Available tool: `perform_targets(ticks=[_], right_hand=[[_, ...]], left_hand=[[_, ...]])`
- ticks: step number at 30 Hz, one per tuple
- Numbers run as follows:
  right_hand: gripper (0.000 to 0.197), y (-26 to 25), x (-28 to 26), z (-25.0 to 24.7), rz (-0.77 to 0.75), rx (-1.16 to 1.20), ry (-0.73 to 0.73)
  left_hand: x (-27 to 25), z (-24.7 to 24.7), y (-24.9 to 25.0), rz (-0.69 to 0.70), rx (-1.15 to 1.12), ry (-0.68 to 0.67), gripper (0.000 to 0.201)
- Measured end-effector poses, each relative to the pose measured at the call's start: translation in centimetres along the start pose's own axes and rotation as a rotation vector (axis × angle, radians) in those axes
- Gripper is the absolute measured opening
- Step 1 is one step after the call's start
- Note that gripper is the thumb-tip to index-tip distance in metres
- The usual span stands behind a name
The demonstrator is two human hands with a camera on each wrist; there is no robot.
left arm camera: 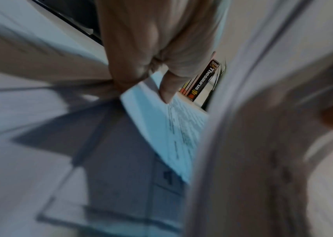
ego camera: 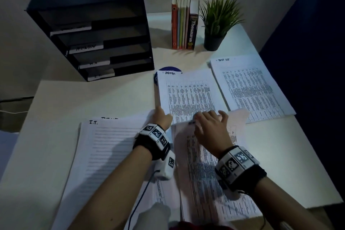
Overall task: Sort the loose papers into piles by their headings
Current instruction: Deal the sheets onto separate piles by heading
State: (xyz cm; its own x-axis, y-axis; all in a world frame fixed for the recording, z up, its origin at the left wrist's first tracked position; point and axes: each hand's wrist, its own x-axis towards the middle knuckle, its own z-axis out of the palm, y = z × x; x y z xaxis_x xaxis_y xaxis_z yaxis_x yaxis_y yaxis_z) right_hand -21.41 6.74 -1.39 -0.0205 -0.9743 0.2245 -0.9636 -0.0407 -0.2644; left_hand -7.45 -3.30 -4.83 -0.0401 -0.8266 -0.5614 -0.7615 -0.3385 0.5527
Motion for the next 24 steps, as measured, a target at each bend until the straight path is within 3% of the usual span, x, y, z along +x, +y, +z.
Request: perform_targets(ticks=[3,5,8,14,19,24], right_hand=[[0.04,0.1,1.0,0.9,0.097,-0.018,-0.193],[0.05,0.4,1.5,1.4,0.132,-0.036,-0.363],[0.047,0.6,2.0,1.8,0.148,0.008,-0.503],[0.049,-1.8,3.1,1.6,0.213,-0.09,-0.538],[0.044,-9.0,4.0,1.8,0.084,0.055,-0.513],[0.05,-14.7,2.5,3.8,0.008,0.105,-0.607]], left_hand=[[0.3,-0.2,0.1,-0.035,-0.046,-0.032,0.059],[0.4,-0.7,0.0,-0.034,-0.118,0.016,0.052],[0.4,-2.5,-0.5,0.027,-0.282,0.109,0.04],[-0.3,-9.3,-4.0,0.181,-0.398,0.244,0.022],[-0.5,-14.5,-9.2,0.136,-0.198,0.361,0.03],[-0.2,-16.7,-14.5,0.09,0.039,0.246,0.046]])
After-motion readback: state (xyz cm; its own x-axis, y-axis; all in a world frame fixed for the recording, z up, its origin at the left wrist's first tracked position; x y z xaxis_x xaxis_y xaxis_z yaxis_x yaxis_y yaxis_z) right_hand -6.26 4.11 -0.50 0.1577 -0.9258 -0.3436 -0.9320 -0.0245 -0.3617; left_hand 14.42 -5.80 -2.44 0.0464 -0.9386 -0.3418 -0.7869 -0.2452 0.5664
